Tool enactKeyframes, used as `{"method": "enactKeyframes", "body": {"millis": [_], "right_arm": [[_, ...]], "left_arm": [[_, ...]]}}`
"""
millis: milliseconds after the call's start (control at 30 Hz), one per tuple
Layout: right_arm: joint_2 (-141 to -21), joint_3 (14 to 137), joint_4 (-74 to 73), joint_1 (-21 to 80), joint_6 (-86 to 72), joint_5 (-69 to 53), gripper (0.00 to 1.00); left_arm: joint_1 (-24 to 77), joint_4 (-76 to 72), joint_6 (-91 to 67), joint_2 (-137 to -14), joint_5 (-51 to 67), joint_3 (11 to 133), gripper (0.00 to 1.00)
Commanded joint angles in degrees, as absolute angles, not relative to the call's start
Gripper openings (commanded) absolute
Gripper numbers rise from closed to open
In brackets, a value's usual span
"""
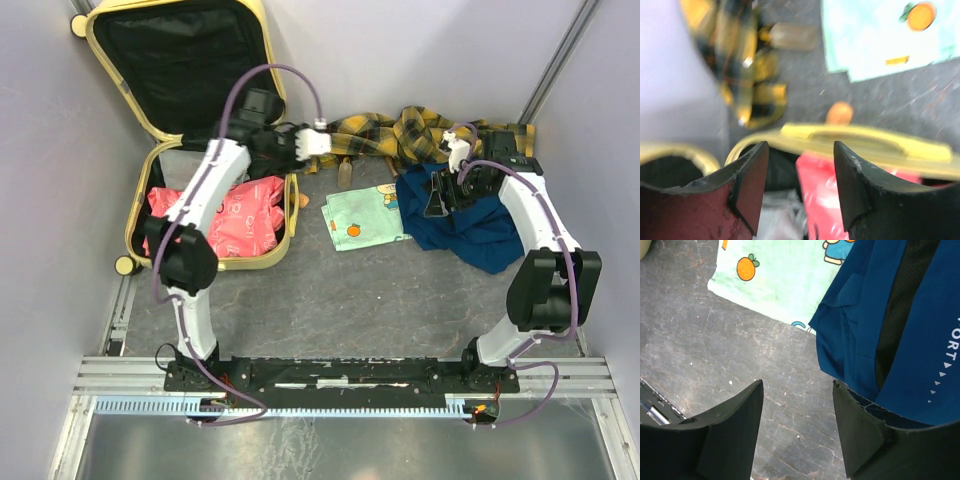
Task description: Pack the luggage
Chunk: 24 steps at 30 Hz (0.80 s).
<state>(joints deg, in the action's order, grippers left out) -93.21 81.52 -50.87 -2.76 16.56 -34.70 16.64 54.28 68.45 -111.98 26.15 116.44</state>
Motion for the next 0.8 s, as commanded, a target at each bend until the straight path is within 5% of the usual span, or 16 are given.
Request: {"method": "enactKeyframes", "body": {"millis": [0,467,767], "right_arm": [[-92.5,79.7,-47.8,-2.8,15.2,-32.1,0.64],[-94.3,76.4,-45.5,-2.7,16.4,-26.5,0.55],[-100.2,80.4,-44.1,-2.9,17.0,-19.6,0.48]], "left_arm": [[23.2,54.3,58.4,-119.5,26.4,120.5,0.58],[34.9,46.1,51.4,-137.5,10.4,123.8,0.42],[36.8,45.9,52.7,-134.7,6.3,110.3,0.28]]}}
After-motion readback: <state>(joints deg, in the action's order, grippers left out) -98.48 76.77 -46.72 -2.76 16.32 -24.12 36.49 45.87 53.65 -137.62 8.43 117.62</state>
